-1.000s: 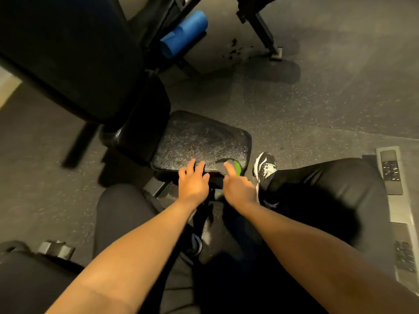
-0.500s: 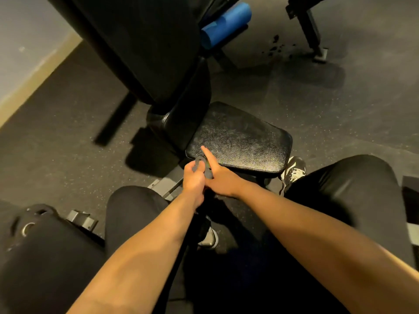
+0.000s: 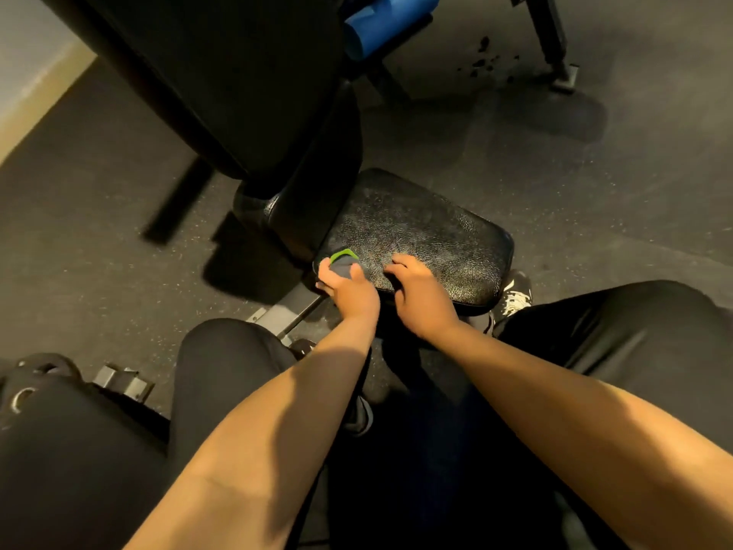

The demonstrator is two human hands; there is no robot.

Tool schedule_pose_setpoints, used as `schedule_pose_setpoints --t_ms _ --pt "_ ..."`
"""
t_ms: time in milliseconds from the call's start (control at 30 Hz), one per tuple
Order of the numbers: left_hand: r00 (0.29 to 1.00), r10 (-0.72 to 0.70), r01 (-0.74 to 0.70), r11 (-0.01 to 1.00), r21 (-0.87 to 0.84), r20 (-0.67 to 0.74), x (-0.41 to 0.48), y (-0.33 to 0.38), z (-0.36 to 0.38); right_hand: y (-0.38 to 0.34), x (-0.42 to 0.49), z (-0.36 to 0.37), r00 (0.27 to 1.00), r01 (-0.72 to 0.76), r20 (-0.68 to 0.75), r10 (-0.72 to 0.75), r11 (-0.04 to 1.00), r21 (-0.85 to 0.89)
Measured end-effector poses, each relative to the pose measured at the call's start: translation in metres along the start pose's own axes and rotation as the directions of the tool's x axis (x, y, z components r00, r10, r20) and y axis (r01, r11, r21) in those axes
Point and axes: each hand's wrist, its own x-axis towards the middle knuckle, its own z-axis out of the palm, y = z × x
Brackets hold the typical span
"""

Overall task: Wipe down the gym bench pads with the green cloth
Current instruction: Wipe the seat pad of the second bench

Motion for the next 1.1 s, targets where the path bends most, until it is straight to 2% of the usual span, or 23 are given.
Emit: schedule_pose_setpoints --t_ms 133,233,333,367,400,433,533,633,700,733,900,967,1000,1033,1100 --pt "0.955 0.113 -0.191 0.942 0.276 0.275 -0.048 -0.017 0.005 0.014 -0.01 -0.012 0.991 0.001 -0.136 -0.002 1.0 -0.004" --pt "0.869 0.152 -0.379 0.816 0.437 0.47 -0.074 -0.012 0.01 0.028 -0.021 -0.024 0.956 -0.076 -0.286 0.062 0.996 -0.036" --pt "0.792 0.338 -0.596 0.608 0.525 0.508 -0.073 0.012 0.009 0.043 -0.025 -0.035 0.866 -0.285 -0.43 0.256 0.959 -0.003" --pt "0.76 0.412 -0.646 0.558 0.52 0.502 -0.07 0.019 0.008 0.05 -0.027 -0.039 0.826 -0.337 -0.472 0.309 0.941 0.025" --pt "0.742 0.471 -0.67 0.552 0.496 0.478 -0.06 0.022 0.002 0.051 -0.027 -0.039 0.803 -0.369 -0.484 0.349 0.928 0.057" --pt "0.736 0.499 -0.677 0.57 0.467 0.457 -0.052 0.024 -0.002 0.054 -0.029 -0.041 0.786 -0.404 -0.466 0.407 0.908 0.112" --pt "0.742 0.506 -0.669 0.596 0.444 0.44 -0.014 0.013 -0.008 0.063 -0.033 -0.043 0.776 -0.461 -0.288 0.56 0.817 0.345" --pt "0.761 0.471 -0.649 0.57 0.504 0.446 -0.008 0.006 0.015 0.072 -0.035 -0.045 0.784 -0.428 -0.203 0.587 0.748 0.508" --pt "0.734 0.461 -0.679 0.517 0.521 0.499 -0.023 0.005 0.045 0.077 -0.035 -0.051 0.767 -0.437 -0.198 0.61 0.723 0.536" --pt "0.691 0.476 -0.722 0.49 0.488 0.544 -0.033 0.006 0.058 0.078 -0.035 -0.055 0.751 -0.445 -0.207 0.627 0.713 0.543" --pt "0.382 0.457 -0.897 0.392 0.204 0.803 -0.078 0.005 0.102 0.093 -0.026 -0.067 0.676 -0.443 -0.241 0.697 0.645 0.623" --pt "0.309 0.471 -0.934 0.315 0.17 0.826 -0.07 0.009 0.095 0.095 -0.022 -0.065 0.654 -0.446 -0.249 0.714 0.63 0.635" --pt "0.307 0.508 -0.94 0.292 0.174 0.805 -0.059 0.012 0.089 0.094 -0.021 -0.063 0.649 -0.447 -0.253 0.718 0.628 0.637" --pt "0.334 0.563 -0.937 0.283 0.204 0.756 -0.044 0.014 0.082 0.094 -0.019 -0.059 0.654 -0.445 -0.262 0.71 0.641 0.626" --pt "0.499 0.61 -0.866 0.378 0.327 0.616 -0.011 0.021 0.067 0.093 -0.02 -0.052 0.686 -0.44 -0.302 0.662 0.709 0.551"
